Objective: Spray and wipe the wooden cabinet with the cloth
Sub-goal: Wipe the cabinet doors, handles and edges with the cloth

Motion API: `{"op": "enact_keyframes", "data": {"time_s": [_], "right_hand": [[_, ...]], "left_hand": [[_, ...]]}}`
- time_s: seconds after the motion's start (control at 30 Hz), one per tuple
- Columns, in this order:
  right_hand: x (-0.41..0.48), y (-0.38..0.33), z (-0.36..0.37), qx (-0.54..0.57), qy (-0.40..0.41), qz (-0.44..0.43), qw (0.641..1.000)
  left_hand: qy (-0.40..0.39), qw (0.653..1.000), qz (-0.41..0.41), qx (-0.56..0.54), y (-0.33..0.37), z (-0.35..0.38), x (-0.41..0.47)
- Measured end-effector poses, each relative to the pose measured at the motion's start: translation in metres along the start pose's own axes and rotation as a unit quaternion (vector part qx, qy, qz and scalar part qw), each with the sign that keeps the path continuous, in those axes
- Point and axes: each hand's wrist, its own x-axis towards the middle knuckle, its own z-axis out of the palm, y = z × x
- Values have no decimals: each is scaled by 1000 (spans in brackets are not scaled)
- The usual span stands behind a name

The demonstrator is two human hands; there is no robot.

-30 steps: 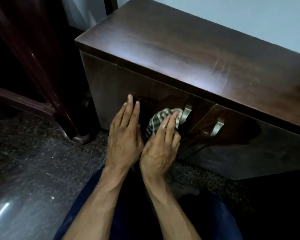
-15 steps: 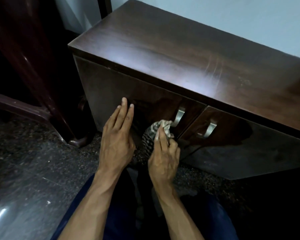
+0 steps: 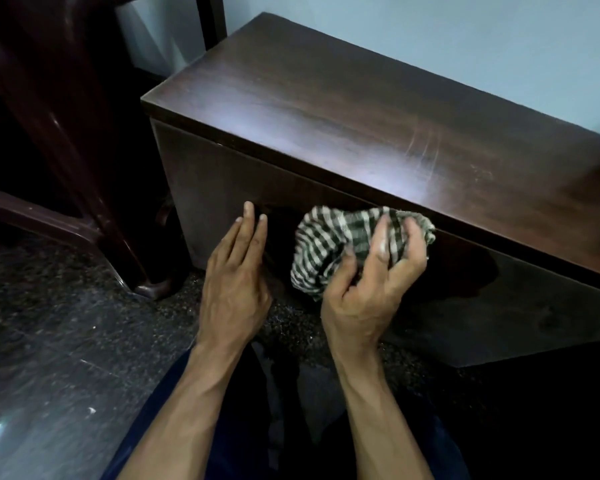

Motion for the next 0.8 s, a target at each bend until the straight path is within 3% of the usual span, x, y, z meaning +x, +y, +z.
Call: {"op": "enact_keyframes", "data": {"time_s": [0.13,0.33,0.8], "right_hand": [[-24,16,14,-53,-26,-33,998],[-3,12,12,-91,32,-55,994],[-3,12,22,-87,40,-83,992]], "left_hand": [[4,1000,-1,0,1,2,-1],[8,1000,-2,-2,2,5,0],[7,1000,-3,8,3,7,-1]]}}
